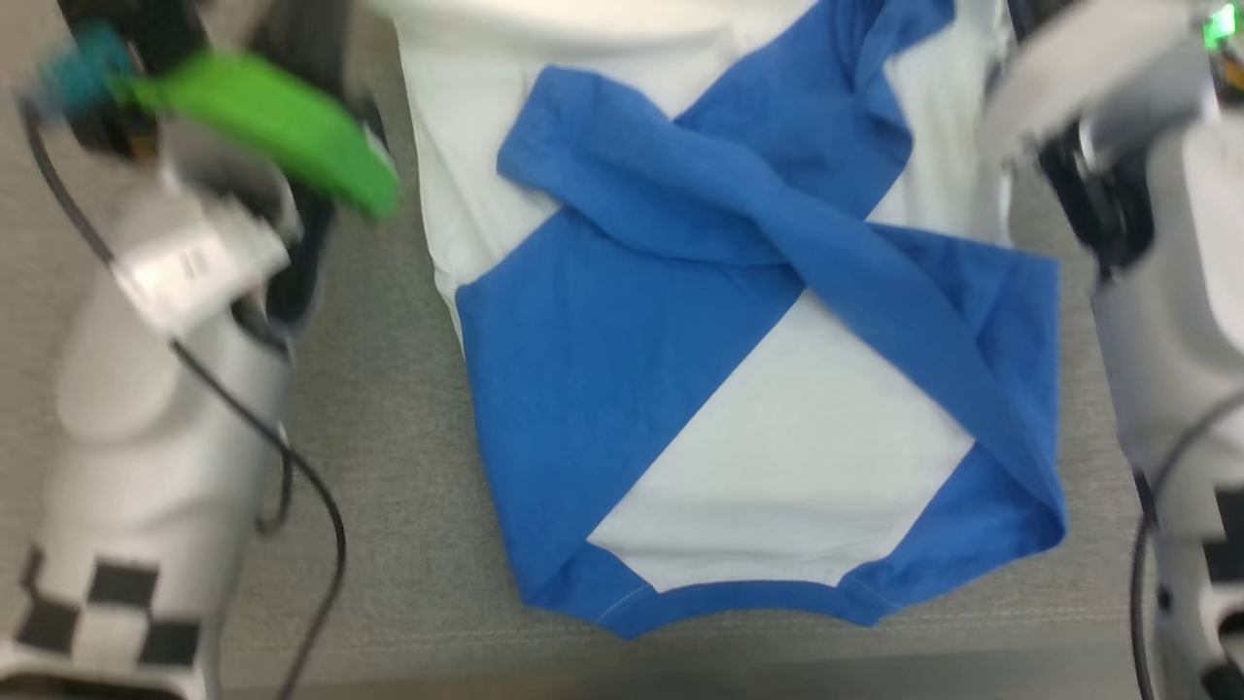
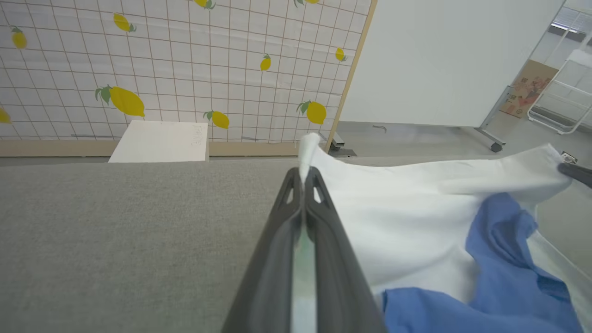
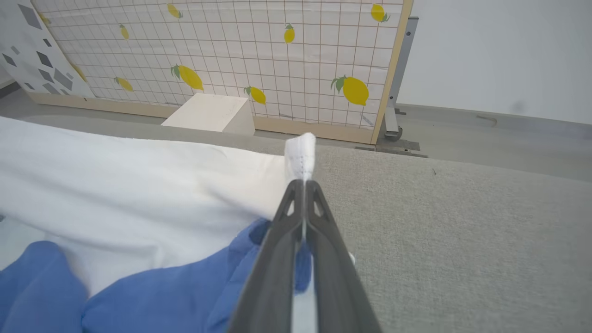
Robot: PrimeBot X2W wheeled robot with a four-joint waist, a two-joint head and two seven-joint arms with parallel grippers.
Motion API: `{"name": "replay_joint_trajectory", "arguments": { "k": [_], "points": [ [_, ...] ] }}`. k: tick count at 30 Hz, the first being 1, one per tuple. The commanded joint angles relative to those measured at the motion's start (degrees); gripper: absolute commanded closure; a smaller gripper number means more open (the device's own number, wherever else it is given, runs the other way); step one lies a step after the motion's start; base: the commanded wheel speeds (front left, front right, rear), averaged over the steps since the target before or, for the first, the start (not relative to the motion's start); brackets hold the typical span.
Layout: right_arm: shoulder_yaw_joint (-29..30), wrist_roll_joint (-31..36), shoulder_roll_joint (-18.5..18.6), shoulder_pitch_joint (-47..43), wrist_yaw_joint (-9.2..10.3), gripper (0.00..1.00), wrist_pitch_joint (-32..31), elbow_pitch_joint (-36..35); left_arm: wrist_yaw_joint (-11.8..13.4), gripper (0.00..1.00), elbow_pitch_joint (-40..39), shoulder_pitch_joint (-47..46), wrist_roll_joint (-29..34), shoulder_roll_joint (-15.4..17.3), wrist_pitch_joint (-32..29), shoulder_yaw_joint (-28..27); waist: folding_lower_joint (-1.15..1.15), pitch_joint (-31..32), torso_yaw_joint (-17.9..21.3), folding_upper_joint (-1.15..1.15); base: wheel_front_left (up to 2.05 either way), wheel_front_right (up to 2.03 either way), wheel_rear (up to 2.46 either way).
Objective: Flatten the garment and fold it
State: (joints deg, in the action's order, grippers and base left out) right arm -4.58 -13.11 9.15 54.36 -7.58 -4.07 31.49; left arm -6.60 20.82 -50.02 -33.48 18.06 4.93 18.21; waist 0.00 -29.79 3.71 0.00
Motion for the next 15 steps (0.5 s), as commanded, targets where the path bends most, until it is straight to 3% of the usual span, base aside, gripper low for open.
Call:
{"name": "replay_joint_trajectory", "arguments": {
  "k": [1,8,15],
  "points": [
    [-0.6,-1.4,1.6,-3.7,0.09,1.0,0.2,-1.9,-0.4,1.0,-1.8,4.2,-0.8,0.7,0.3,0.4,0.0,9.0,-0.2,0.0,0.0,0.0,0.0],
    [-0.3,-6.2,7.4,-21.2,0.09,1.0,-3.2,-13.4,0.5,1.0,-11.3,23.0,-3.3,2.5,0.3,1.6,0.0,15.4,-1.6,0.0,0.0,0.0,0.0],
    [5.5,-7.1,7.6,-37.4,0.09,1.0,-8.9,-24.3,1.8,1.0,-17.7,37.5,-6.3,2.4,0.2,3.0,0.0,18.3,-3.2,0.0,0.0,0.0,0.0]
  ]
}}
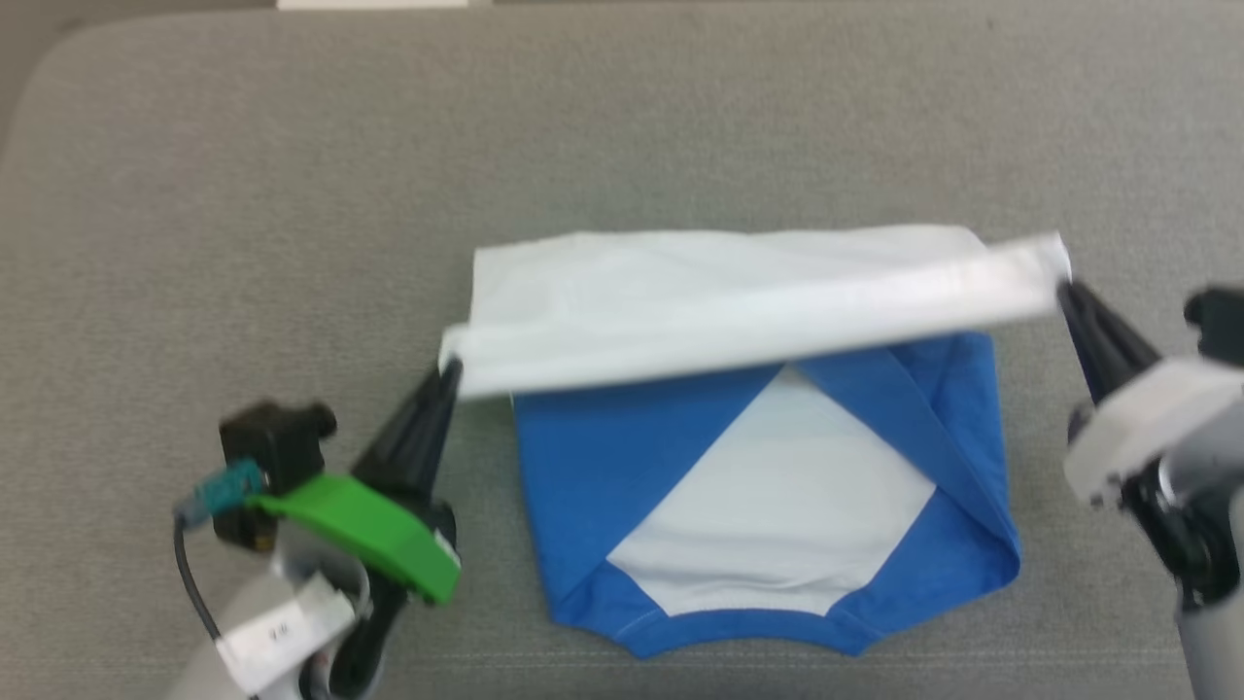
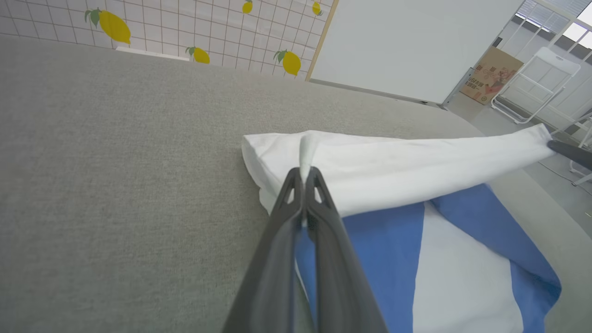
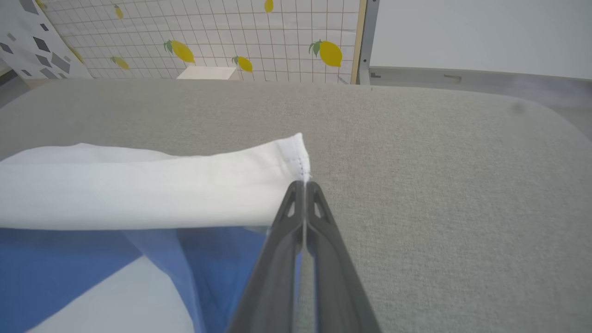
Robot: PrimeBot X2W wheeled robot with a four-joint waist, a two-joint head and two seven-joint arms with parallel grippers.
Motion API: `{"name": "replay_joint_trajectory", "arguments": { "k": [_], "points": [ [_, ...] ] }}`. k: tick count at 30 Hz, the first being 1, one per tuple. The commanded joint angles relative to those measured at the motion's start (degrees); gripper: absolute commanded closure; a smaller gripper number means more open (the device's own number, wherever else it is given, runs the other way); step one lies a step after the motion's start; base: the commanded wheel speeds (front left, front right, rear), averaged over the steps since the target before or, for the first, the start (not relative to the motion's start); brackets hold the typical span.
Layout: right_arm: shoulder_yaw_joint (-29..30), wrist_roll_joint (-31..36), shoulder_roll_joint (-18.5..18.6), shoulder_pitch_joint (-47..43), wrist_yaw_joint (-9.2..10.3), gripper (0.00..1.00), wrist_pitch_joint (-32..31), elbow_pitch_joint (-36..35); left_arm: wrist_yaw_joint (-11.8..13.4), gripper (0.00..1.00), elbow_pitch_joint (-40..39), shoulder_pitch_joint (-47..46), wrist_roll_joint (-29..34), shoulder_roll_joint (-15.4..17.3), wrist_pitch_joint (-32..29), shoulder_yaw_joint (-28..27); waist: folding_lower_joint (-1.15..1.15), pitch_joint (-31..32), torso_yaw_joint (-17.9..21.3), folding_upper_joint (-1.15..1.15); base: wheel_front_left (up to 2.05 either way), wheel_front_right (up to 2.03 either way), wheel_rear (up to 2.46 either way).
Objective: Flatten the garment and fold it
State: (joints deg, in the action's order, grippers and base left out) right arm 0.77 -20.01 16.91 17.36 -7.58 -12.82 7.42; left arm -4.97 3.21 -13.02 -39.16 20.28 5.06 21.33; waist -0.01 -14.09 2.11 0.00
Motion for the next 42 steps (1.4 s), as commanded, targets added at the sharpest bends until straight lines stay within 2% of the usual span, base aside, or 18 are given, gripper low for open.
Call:
{"name": "replay_joint_trajectory", "arguments": {
  "k": [1,7,13,19,27,28,29,30,31,35,42],
  "points": [
    [1.0,0.0,-0.4,-2.5,0.09,1.0,-1.0,-1.5,0.4,1.0,-0.4,2.1,-1.1,0.0,0.1,0.1,0.01,3.1,-1.8,0.0,0.0,0.0,0.0],
    [4.6,2.0,-1.9,-11.8,0.09,1.0,-4.8,-6.8,0.8,1.0,0.2,7.9,-2.1,-0.2,0.7,1.0,0.01,4.7,-2.4,0.0,0.0,0.0,0.0],
    [6.1,3.7,-4.3,-19.1,0.09,1.0,-9.6,-8.5,0.6,1.0,2.8,11.0,-1.6,0.0,-1.1,4.0,0.01,5.4,-2.6,0.0,0.0,0.0,0.0],
    [7.0,5.8,-6.9,-23.0,0.09,1.0,-14.1,-6.4,0.1,1.0,7.3,11.3,-0.6,-0.7,-1.9,6.9,0.01,5.3,-2.4,0.0,0.0,0.0,0.0],
    [5.1,7.3,-8.8,-21.7,0.09,1.0,-15.2,-0.6,-0.6,1.0,14.7,8.9,1.9,-0.9,-1.7,9.8,0.01,4.5,-1.8,0.0,0.0,0.0,0.0],
    [4.9,7.1,-9.1,-21.4,0.09,0.86,-15.5,0.2,-0.7,1.0,15.6,8.7,2.0,-1.0,-1.7,10.1,0.01,4.6,-1.8,0.0,0.0,0.0,0.0],
    [4.8,7.0,-9.3,-21.2,0.09,0.37,-15.7,0.6,-0.7,0.76,16.3,8.5,2.0,-1.2,-1.7,10.1,0.01,4.6,-1.8,0.0,0.0,0.0,0.0],
    [4.9,6.8,-9.5,-21.1,0.09,0.0,-16.1,0.9,-0.7,0.1,16.9,8.2,2.0,-1.4,-1.4,10.1,0.01,4.7,-1.8,0.0,0.0,0.0,0.0],
    [5.1,6.7,-9.7,-21.1,0.09,0.0,-16.1,1.0,-0.5,0.0,17.4,8.1,1.9,-1.6,-1.1,10.0,0.01,4.8,-1.8,0.0,0.0,0.0,0.0],
    [6.8,6.5,-9.9,-21.6,0.09,0.0,-15.9,-0.5,1.0,0.0,17.7,8.1,1.9,-1.9,1.6,8.6,0.01,5.7,-2.1,0.0,0.0,0.0,0.0],
    [9.9,4.0,-12.1,-22.7,0.09,0.0,-12.6,-9.2,4.5,0.0,13.3,7.9,2.8,-2.7,8.8,3.6,0.01,7.2,-2.8,0.0,0.0,0.0,0.0]
  ]
}}
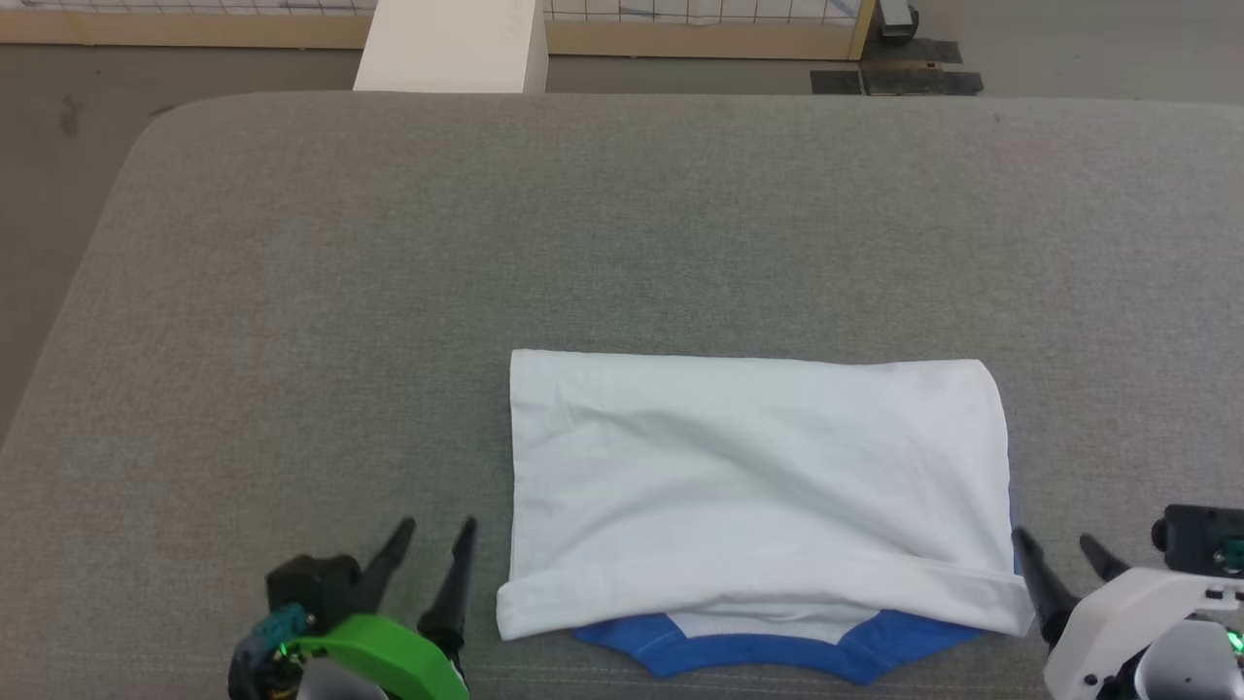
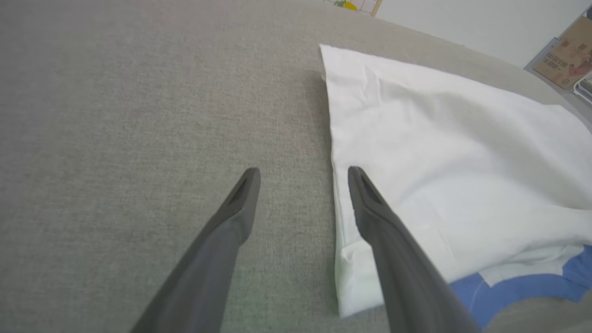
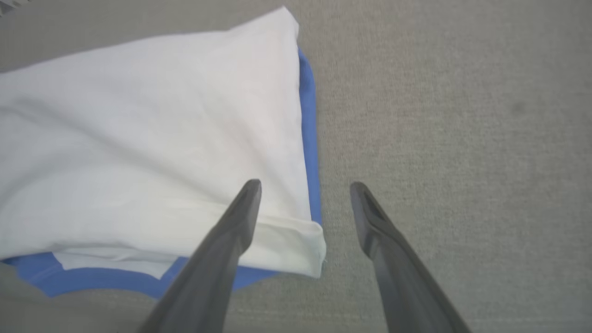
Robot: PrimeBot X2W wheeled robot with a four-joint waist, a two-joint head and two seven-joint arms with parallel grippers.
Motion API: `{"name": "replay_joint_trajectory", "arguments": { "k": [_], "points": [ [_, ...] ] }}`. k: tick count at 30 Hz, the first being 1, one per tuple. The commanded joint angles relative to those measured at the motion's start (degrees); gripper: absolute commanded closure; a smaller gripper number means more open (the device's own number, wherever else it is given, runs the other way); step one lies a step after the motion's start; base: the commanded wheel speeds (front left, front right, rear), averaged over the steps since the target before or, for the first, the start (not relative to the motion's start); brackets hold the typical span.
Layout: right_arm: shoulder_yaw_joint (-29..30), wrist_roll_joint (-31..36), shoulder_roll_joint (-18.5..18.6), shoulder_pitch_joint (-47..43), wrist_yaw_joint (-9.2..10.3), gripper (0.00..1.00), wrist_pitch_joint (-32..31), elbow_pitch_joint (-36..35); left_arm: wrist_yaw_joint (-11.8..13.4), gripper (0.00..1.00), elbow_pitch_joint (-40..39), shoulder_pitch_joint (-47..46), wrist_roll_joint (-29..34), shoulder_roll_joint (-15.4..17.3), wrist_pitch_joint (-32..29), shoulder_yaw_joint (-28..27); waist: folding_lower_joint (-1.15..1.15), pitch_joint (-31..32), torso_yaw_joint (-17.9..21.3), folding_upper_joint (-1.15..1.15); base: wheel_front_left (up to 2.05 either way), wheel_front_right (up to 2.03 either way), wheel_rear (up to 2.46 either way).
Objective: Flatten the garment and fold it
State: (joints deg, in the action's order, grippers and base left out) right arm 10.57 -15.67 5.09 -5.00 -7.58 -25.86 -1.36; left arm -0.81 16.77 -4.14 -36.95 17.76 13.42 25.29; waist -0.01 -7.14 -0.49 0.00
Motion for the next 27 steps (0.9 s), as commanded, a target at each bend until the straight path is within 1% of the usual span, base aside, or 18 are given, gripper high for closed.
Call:
{"name": "replay_joint_trajectory", "arguments": {
  "k": [1,5,7,11,14,16,19,24,27],
  "points": [
    [0.4,-0.6,-0.6,-0.2,0.09,0.0,1.3,-1.4,0.8,0.0,-1.2,-1.1,1.0,-0.4,0.8,-1.2,0.01,0.3,-0.3,0.0,0.0,0.0,0.0],
    [1.3,-2.0,-1.8,1.1,0.09,0.0,5.6,-4.2,2.8,0.0,-6.0,-2.2,4.5,-1.9,1.5,-6.3,0.01,0.4,-0.5,0.0,0.0,0.0,0.0],
    [1.7,-2.6,-2.0,2.2,0.09,0.0,7.8,-4.1,3.1,0.0,-8.4,-2.6,7.4,-2.9,1.5,-9.1,0.01,0.3,-0.7,0.0,0.0,0.0,0.0],
    [1.9,-4.6,-2.2,4.7,0.09,0.0,11.6,-0.5,2.7,0.0,-10.6,-3.4,12.6,-5.7,1.6,-14.4,0.01,0.3,-0.9,0.0,0.0,0.0,0.0],
    [1.7,-6.4,-2.2,6.8,0.09,0.0,13.1,4.4,1.9,0.0,-11.0,-4.1,16.7,-7.3,1.6,-17.6,0.01,0.5,-0.8,0.0,0.0,0.0,0.0],
    [1.7,-6.9,-2.2,8.1,0.09,0.0,13.2,7.9,1.7,0.0,-10.8,-4.4,19.4,-8.1,1.6,-18.9,0.01,0.6,-0.8,0.0,0.0,0.0,0.0],
    [2.6,-7.1,-2.2,10.3,0.09,0.0,11.6,13.9,0.9,0.0,-10.2,-4.8,22.1,-9.5,1.6,-20.7,0.01,0.6,-0.7,0.0,0.0,0.0,0.0],
    [4.2,-6.0,-2.2,15.0,0.09,0.0,8.4,23.0,-0.6,0.0,-9.4,-5.0,24.6,-11.1,1.6,-23.0,0.01,0.5,-0.4,0.0,0.0,0.0,0.0],
    [5.2,-4.9,-2.2,17.8,0.09,0.0,5.2,28.3,-1.5,0.0,-9.1,-5.1,25.5,-11.9,1.6,-24.0,0.01,0.4,-0.5,0.0,0.0,0.0,0.0]
  ]
}}
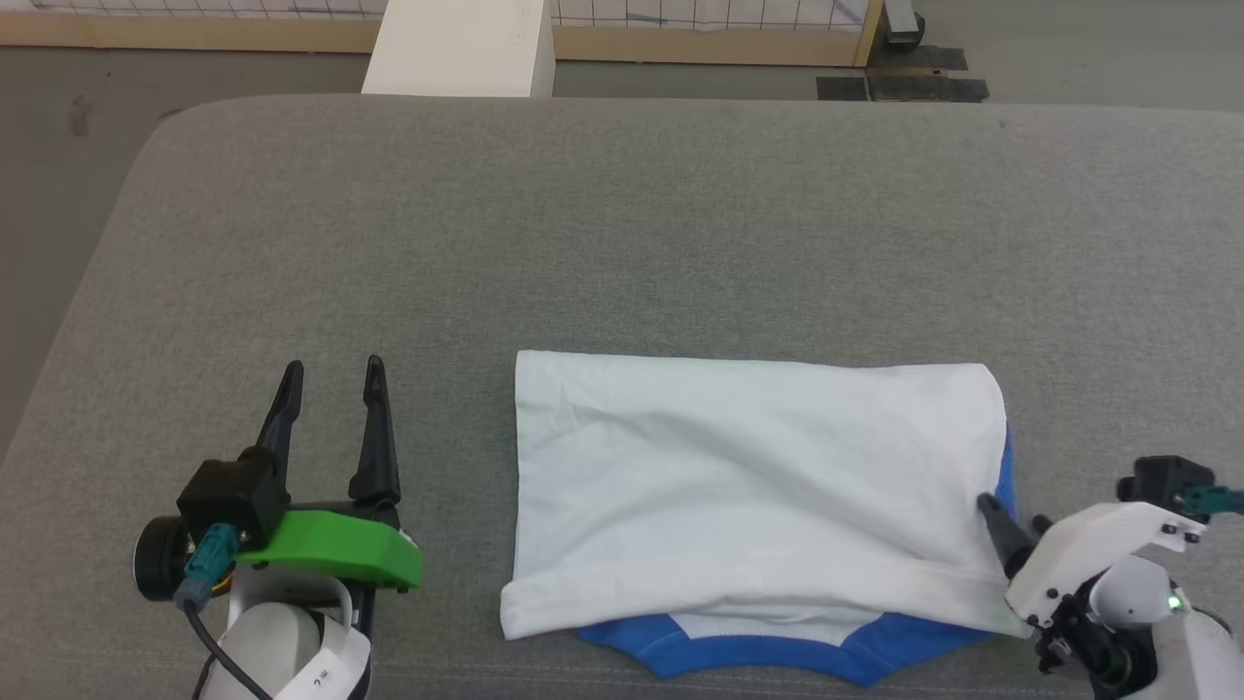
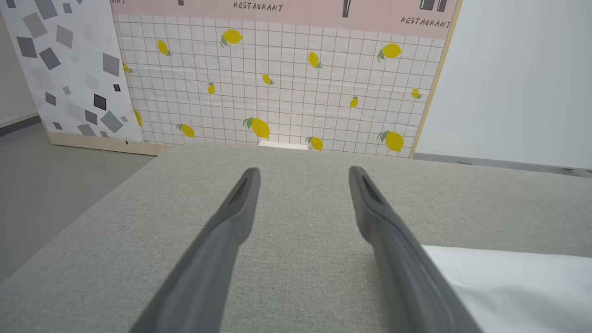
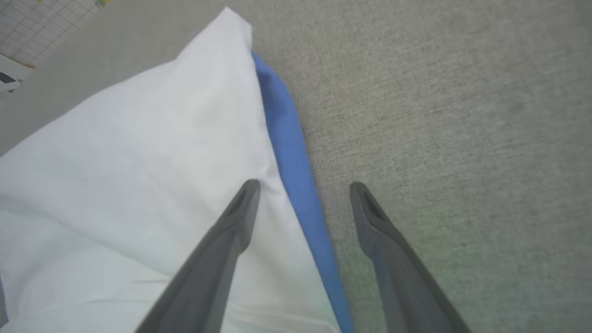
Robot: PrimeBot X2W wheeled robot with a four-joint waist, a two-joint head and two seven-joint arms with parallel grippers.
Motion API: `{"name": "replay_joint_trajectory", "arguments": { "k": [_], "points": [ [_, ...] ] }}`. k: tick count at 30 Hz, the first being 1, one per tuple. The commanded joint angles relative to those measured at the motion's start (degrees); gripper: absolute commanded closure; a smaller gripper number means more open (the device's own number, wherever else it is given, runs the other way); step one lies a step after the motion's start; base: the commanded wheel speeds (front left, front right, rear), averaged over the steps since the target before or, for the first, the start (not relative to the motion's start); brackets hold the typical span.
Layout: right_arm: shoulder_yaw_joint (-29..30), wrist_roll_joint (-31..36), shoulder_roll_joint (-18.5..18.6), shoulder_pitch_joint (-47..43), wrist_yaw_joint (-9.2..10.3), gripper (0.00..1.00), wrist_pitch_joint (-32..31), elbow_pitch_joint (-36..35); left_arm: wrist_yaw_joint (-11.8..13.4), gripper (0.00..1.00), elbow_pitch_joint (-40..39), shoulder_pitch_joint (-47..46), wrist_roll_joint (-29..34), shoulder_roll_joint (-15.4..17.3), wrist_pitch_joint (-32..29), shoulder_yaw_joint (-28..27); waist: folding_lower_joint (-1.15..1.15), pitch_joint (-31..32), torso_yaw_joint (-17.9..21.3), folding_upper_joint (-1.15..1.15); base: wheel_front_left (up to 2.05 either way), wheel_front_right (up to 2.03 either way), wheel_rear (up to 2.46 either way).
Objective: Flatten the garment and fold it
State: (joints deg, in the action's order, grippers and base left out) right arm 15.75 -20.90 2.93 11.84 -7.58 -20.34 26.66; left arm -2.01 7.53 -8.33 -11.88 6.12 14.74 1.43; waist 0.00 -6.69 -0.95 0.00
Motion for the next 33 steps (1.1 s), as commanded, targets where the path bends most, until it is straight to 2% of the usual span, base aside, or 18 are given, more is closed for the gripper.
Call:
{"name": "replay_joint_trajectory", "arguments": {
  "k": [1,9,10,11,13,16,21,26,33],
  "points": [
    [-0.1,0.4,0.0,1.7,0.09,0.0,-1.4,1.6,-0.6,0.0,0.1,-0.8,0.6,-0.5,0.3,-0.4,0.0,0.0,-0.1,0.0,0.0,0.0,0.0],
    [-2.8,0.9,0.0,4.1,0.09,0.0,-11.6,8.7,-2.4,0.0,0.1,-0.2,1.8,-1.9,0.3,-2.2,0.0,0.0,-0.8,0.0,0.0,0.0,0.0],
    [-3.3,0.6,0.0,4.1,0.09,0.46,-12.5,8.9,-2.5,0.0,0.2,-0.1,1.9,-2.0,0.3,-2.3,0.0,0.0,-0.8,0.0,0.0,0.0,0.0],
    [-3.6,0.1,0.0,4.0,0.09,0.58,-13.0,8.8,-2.6,0.0,0.2,-0.1,2.0,-2.2,0.3,-2.4,0.0,-0.1,-0.8,0.0,0.0,0.0,0.0],
    [-3.9,-1.7,0.0,4.0,0.09,1.0,-12.6,8.3,-2.9,0.0,0.2,0.0,2.2,-2.3,0.3,-2.6,0.0,-0.1,-0.9,0.0,0.0,0.0,0.0],
    [-4.4,-4.3,0.0,3.6,0.09,1.0,-11.6,7.6,-3.2,0.0,0.2,0.2,2.4,-2.6,0.3,-2.9,0.0,0.0,-0.8,0.0,0.0,0.0,0.0],
    [-2.4,-3.3,0.0,2.7,0.09,1.0,-8.7,5.2,-3.7,0.0,0.1,0.3,2.6,-2.8,0.3,-3.5,0.0,0.2,-0.5,0.0,0.0,0.0,0.0],
    [4.3,2.8,0.0,0.9,0.09,1.0,-5.9,1.0,-4.0,0.0,-0.4,0.5,2.9,-3.0,0.3,-4.1,0.0,0.5,-0.2,0.0,0.0,0.0,0.0],
    [13.2,10.0,0.0,-1.5,0.09,1.0,-5.4,-5.3,-4.3,0.0,-1.0,1.1,3.2,-3.1,0.3,-4.6,0.0,0.5,0.0,0.0,0.0,0.0,0.0]
  ]
}}
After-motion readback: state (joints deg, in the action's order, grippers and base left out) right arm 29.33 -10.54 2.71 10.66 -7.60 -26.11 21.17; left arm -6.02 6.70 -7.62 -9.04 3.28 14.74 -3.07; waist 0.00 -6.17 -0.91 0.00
